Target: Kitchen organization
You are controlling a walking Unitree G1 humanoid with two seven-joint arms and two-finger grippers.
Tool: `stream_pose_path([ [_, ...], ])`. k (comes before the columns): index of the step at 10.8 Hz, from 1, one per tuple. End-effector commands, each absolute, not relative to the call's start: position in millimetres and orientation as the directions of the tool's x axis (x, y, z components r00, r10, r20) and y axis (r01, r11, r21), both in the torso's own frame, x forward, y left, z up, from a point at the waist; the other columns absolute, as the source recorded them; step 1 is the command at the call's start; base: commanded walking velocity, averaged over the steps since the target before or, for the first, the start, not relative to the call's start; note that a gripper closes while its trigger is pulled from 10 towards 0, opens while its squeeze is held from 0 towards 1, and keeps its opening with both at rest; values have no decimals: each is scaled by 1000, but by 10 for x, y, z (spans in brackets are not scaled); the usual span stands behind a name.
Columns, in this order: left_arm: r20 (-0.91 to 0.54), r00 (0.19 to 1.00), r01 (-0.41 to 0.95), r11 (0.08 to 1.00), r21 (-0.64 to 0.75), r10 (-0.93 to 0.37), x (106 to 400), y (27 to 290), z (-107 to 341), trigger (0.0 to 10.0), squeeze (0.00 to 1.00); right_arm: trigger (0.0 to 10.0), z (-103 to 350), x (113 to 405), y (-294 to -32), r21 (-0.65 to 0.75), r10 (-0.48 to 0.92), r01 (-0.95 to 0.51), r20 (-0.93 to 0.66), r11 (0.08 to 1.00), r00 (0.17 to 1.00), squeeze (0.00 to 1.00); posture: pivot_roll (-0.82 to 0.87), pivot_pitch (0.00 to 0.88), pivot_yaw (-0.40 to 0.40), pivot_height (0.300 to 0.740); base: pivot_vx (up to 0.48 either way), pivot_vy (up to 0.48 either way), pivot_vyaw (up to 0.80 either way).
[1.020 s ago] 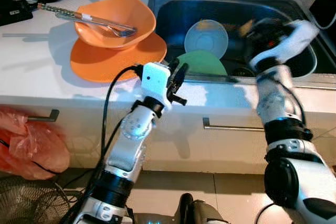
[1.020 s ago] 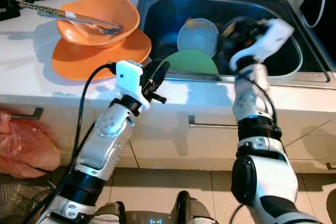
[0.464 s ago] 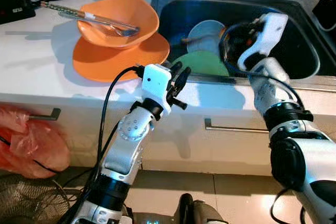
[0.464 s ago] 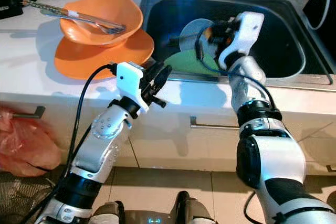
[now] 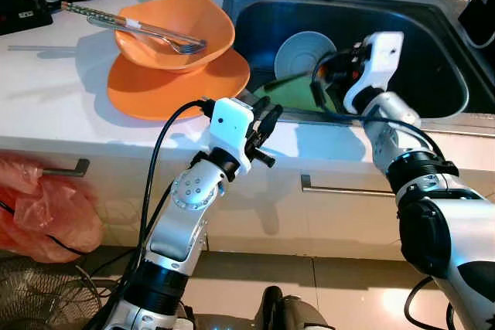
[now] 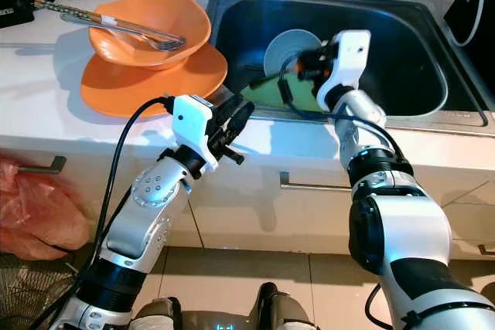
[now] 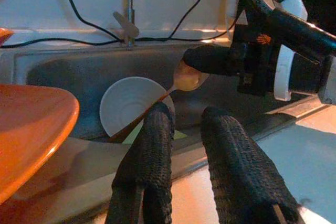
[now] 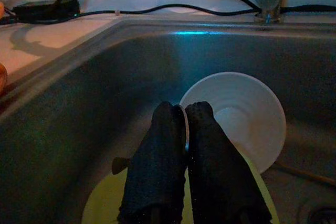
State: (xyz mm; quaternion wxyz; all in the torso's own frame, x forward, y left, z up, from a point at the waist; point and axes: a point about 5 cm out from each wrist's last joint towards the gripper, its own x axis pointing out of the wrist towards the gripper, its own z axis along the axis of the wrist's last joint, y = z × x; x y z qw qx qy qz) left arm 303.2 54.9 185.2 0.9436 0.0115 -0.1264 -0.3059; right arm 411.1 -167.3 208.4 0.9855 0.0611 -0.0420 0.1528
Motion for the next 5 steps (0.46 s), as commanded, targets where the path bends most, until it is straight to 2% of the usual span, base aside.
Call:
stream_pose_path([
  [1,197,769,601,793,103,-608,2992,507,1790,10000,0,10000,2169,4128,-1702,87,288,-299,120,950,950,0,187,150,-103,740,0,0,0],
  [4,184,767,604,789,113,-614,2992,517,1797,10000,0,10000,2174,4136,-1693,83,282,-291,111,953,953,0,186,168,-104,740,0,0,0],
  [5,181,769,603,790,112,-613,2986,522,1796,10000,0,10000,2167,4135,-1699,85,279,-288,108,954,954,463,186,171,-105,740,0,0,0],
])
